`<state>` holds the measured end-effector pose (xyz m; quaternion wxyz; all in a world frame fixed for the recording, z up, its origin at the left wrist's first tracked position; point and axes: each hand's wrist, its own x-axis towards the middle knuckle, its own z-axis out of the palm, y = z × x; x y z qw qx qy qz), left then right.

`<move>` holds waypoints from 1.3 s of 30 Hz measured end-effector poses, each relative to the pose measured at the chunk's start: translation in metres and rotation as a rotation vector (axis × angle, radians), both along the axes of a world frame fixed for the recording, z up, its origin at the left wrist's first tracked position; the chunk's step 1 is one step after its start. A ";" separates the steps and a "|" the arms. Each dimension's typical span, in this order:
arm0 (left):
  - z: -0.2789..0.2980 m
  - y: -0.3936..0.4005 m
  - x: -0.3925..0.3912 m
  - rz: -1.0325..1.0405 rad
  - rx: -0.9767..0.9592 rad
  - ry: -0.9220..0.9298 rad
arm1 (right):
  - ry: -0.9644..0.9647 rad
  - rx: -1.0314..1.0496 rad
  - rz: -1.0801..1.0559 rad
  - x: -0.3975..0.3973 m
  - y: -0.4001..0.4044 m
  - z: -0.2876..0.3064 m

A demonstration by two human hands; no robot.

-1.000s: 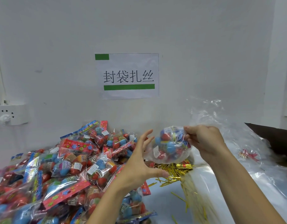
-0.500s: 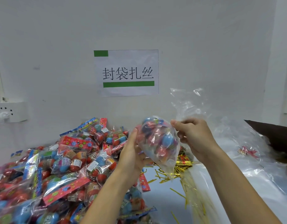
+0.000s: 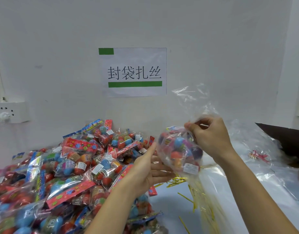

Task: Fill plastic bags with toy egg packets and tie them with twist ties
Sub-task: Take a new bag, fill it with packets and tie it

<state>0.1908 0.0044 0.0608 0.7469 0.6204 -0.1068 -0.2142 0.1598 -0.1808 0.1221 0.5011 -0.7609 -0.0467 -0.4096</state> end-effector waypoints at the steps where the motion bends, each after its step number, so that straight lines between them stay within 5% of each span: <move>1: -0.001 0.000 0.001 0.006 0.084 -0.014 | 0.000 -0.030 -0.039 0.000 -0.005 0.000; 8: -0.018 -0.009 0.000 -0.088 0.788 -0.511 | 0.119 -0.263 -0.257 0.004 -0.033 -0.013; 14: -0.035 -0.023 -0.011 -0.237 1.191 -0.577 | 0.139 -0.286 -0.247 0.007 -0.035 -0.017; 30: -0.053 -0.045 -0.019 -0.154 1.358 -0.484 | 0.237 -0.345 -0.142 0.013 -0.020 -0.024; 39: -0.051 -0.040 -0.013 -0.154 1.217 -0.542 | 0.266 -0.285 -0.157 0.016 -0.029 -0.027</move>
